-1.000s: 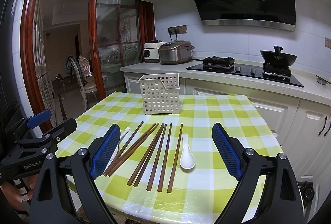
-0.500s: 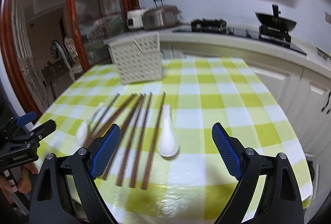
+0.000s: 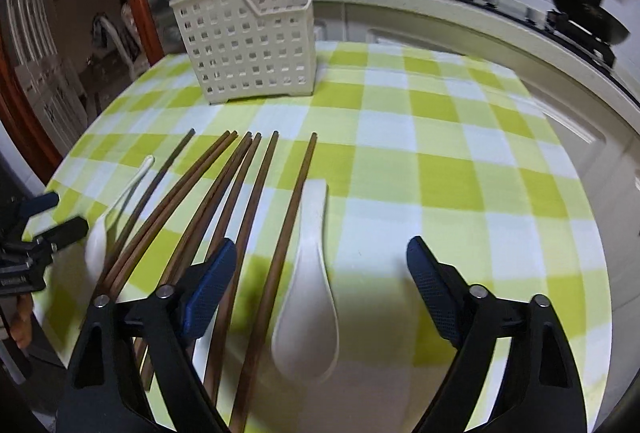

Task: Organize utensils
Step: 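Lower the right gripper onto the white spoon and close on its handle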

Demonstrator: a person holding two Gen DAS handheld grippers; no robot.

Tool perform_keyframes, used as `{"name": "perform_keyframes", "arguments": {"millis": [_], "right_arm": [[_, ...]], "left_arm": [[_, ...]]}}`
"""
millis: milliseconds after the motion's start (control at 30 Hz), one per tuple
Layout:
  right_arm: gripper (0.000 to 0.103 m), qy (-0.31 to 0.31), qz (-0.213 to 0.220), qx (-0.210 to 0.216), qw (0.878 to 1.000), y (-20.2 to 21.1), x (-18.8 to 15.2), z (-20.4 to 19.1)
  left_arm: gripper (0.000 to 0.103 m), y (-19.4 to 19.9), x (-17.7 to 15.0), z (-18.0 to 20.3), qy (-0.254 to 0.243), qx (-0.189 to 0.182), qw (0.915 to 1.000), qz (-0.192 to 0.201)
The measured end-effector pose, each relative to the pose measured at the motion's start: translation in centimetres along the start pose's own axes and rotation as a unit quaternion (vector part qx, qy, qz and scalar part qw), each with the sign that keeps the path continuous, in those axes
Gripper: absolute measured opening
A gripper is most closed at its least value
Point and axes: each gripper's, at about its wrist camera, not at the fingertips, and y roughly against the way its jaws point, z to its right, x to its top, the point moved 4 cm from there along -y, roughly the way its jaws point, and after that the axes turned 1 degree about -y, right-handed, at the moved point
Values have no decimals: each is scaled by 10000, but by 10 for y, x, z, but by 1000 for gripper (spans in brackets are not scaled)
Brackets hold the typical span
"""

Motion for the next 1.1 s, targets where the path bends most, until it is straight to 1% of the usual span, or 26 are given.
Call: {"name": "perform_keyframes", "arguments": {"millis": [100,133,200,267,300,367,467,533,567,600,667,733,800,867,900,1000,1067,1100], "right_arm": [[62,-68,-192,49,9998,-14,6,3],[60,-74,-243,66,9997,-17,7,3],[51,-23,-301,65,9995,-21,9,3],[48,16,-347,84,9994,-24,10,4],[43,19,-381,108,9992,-25,10,4],[37,45,-427,140,9990,-27,11,5],[34,115,-433,114,9989,-28,12,4],[30,226,-425,58,9988,-29,13,2],[29,270,-430,43,9987,-29,13,1],[28,292,-429,46,9986,-29,13,0],[26,300,-432,71,9986,-30,14,-1],[26,280,-431,90,9986,-32,13,-1],[26,261,-423,95,9987,-32,14,-1],[26,269,-411,92,9987,-32,14,-2],[26,275,-409,90,9987,-32,14,-2],[26,313,-414,63,9986,-33,15,-2],[26,323,-440,47,9985,-35,16,-1],[26,331,-454,41,9984,-36,17,-1]], "left_arm": [[99,-15,10,2,-34,-42,9999,-135],[99,-19,12,4,-88,-64,9998,-185],[99,-25,14,10,-237,-109,9993,-252],[99,-32,15,16,-425,-117,9986,-301],[99,-34,16,18,-479,-107,9984,-295],[99,-38,18,19,-477,-93,9984,-285],[98,-44,21,15,-360,-144,9986,-362],[98,-46,23,10,-284,-85,9989,-365],[93,-47,25,7,-243,-20,9991,-361],[90,-49,26,4,-196,2,9990,-395],[80,-52,28,-2,-87,-59,9989,-464],[74,-55,31,-5,-37,-59,9986,-521],[68,-59,33,-5,-87,-27,9984,-561],[56,-62,31,-2,-180,20,9980,-609],[52,-63,31,-1,-220,24,9977,-645],[44,-65,31,5,-365,4,9973,-639],[36,-65,33,7,-389,-51,9970,-665],[34,-66,34,8,-413,-57,9969,-672]]}}
